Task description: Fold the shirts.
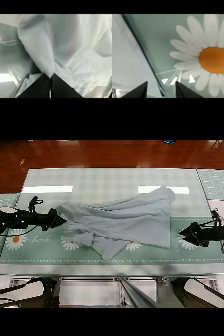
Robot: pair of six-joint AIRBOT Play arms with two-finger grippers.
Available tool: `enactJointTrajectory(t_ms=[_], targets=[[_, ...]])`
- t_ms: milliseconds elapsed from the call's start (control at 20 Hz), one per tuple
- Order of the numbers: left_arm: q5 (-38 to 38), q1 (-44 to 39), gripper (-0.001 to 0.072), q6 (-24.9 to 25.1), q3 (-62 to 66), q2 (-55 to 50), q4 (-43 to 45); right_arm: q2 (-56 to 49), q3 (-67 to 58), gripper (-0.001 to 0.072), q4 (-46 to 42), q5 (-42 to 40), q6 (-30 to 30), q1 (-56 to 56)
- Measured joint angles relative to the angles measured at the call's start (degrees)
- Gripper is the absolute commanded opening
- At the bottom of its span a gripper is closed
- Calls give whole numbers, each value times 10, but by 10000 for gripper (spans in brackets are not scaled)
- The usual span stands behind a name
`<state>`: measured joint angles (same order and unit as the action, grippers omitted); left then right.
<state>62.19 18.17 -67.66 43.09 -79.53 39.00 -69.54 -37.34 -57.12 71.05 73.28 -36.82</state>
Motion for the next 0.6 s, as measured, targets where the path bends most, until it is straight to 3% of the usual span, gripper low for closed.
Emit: enactJointTrajectory(t_ms=[350,500,600], targets=[[15,-2,18,1,10,1,0,-69,3,395,51,-6,-1,93],[20,-3,18,1,11,1,-4,-81,-6,227,78,-37,-9,147],[25,-4,18,1,14,4,-12,-85,-20,23,101,-59,-19,186]])
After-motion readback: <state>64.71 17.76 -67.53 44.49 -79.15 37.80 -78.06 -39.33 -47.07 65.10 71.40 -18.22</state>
